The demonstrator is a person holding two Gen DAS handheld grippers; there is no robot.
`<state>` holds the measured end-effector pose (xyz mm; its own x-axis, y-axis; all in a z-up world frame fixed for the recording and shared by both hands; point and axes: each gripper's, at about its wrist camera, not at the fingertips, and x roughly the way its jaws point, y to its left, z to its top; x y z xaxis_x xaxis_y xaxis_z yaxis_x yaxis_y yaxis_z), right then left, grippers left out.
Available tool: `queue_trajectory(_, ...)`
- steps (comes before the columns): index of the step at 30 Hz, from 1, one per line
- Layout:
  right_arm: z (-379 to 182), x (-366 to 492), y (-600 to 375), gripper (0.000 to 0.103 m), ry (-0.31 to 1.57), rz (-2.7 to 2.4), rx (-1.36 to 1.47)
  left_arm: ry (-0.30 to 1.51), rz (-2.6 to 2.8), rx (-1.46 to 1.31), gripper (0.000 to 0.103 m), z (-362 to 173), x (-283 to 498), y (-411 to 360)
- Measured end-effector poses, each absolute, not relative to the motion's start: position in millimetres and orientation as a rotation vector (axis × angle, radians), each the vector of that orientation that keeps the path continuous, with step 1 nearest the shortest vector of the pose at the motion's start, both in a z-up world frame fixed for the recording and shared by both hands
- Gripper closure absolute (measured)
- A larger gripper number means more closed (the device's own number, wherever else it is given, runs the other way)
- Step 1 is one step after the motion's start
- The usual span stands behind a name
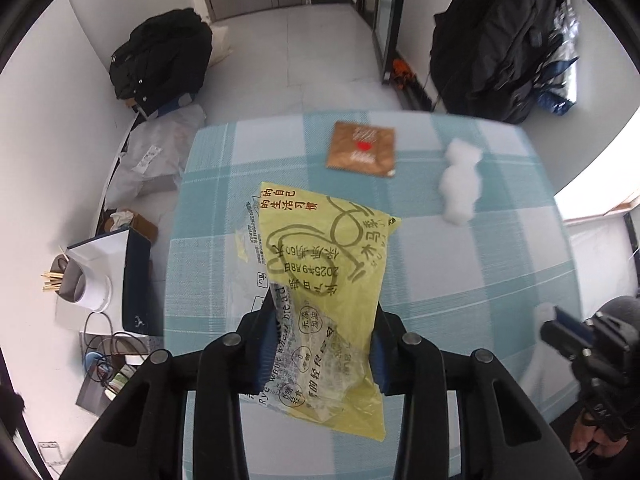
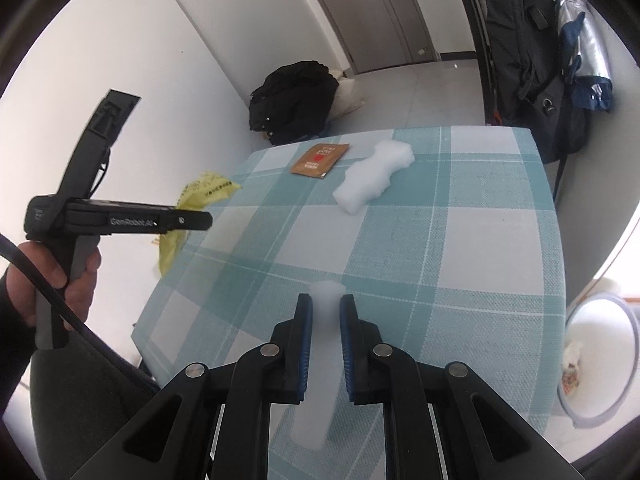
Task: Collect trash
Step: 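Carry the yellow bag and white strip with both tools over the white bin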
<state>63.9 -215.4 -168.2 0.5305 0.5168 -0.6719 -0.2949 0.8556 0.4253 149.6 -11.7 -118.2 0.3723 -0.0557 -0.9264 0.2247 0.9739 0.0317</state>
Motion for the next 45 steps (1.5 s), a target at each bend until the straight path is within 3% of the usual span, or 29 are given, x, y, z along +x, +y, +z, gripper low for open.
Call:
queue_trajectory(15, -124, 48, -278, 0.090, 0.735, 0.421, 0.343, 1.025, -0.285, 0.126, 0.070, -69, 127, -69)
queue_trajectory(29, -70, 37, -391, 0.090, 0.601, 0.224, 0.336, 0.919, -0.520, 0.117, 0.070, -18, 120, -173)
queue_trajectory(36, -57, 33, -448, 0.090, 0.584, 0.122, 0.332, 0.941, -0.633, 0.123, 0.070, -22, 120, -231)
queue_trajectory(45, -93, 33, -510, 0.090, 0.657, 0.010, 0.394, 1.058, -0.708, 0.125, 0.070, -65, 125, -303)
